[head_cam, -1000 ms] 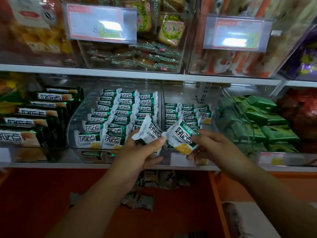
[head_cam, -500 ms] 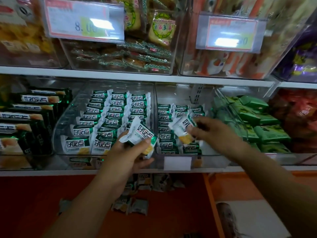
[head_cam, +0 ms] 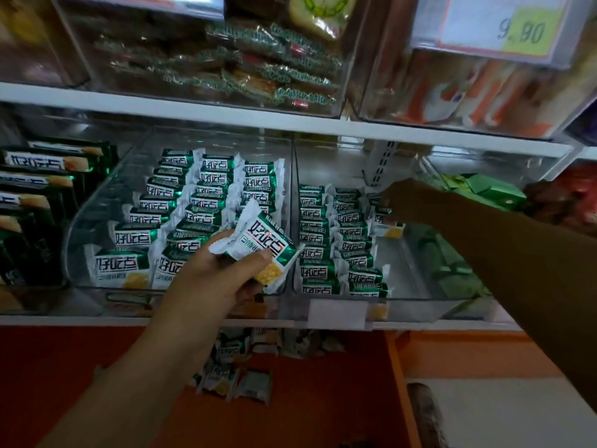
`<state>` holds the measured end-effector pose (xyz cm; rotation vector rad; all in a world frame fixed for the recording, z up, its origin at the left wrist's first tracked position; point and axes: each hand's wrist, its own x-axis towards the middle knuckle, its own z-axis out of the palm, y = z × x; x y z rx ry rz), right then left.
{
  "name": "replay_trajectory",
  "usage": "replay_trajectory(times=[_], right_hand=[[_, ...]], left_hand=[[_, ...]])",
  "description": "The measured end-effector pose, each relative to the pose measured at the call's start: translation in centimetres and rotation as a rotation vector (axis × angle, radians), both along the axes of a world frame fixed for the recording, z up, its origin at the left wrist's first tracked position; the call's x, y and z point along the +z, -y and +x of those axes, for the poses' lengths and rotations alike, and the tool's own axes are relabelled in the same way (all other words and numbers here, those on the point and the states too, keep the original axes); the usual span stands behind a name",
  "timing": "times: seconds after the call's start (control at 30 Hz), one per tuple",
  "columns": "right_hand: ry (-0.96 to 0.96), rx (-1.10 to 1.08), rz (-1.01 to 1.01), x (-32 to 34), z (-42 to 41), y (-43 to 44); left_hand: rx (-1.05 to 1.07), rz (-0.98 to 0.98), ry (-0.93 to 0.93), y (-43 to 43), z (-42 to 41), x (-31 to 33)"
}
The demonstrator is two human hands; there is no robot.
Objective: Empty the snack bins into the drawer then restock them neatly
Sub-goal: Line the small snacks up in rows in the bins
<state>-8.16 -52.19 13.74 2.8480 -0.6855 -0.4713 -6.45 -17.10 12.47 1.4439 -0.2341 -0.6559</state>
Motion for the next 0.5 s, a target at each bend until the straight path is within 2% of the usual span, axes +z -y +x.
replay_trajectory(times=[0.1,0.23,0.3,0.33,0.37,0.43,0.5], right_hand=[[0.007,-0.001,0.051,-0.9,0.4,0.2],[-0.003,0.009,-0.033,-1.9,0.4,-0.2],[0.083,-0.022,-0.102,-2.1,0.0,-0.7],[0.184,-0.043,-0.083,-1.9,-0.3,-1.2],[0.330,-0.066,-0.002,-1.6,-0.8,-2.1],[0.632,-0.036,0.291,-0.7,-2.5,-5.4],[0.741,0.003,0.695,1.1,-4.9,-10.5]], left_hand=[[-0.008,0.002,0.006,-0.1,0.0,0.0],[0.012,-0.048,-0.064,-0.3,0.2,-0.1],[0.017,-0.059,-0.081,-0.4,0.2,0.0],[0.022,-0.058,-0.075,-0.5,0.2,0.0],[0.014,-0.054,-0.064,-0.5,0.1,0.1],[-0.007,-0.041,-0.050,-0.7,-0.2,0.6],[-0.013,-0.014,-0.014,-0.8,-0.7,1.0]])
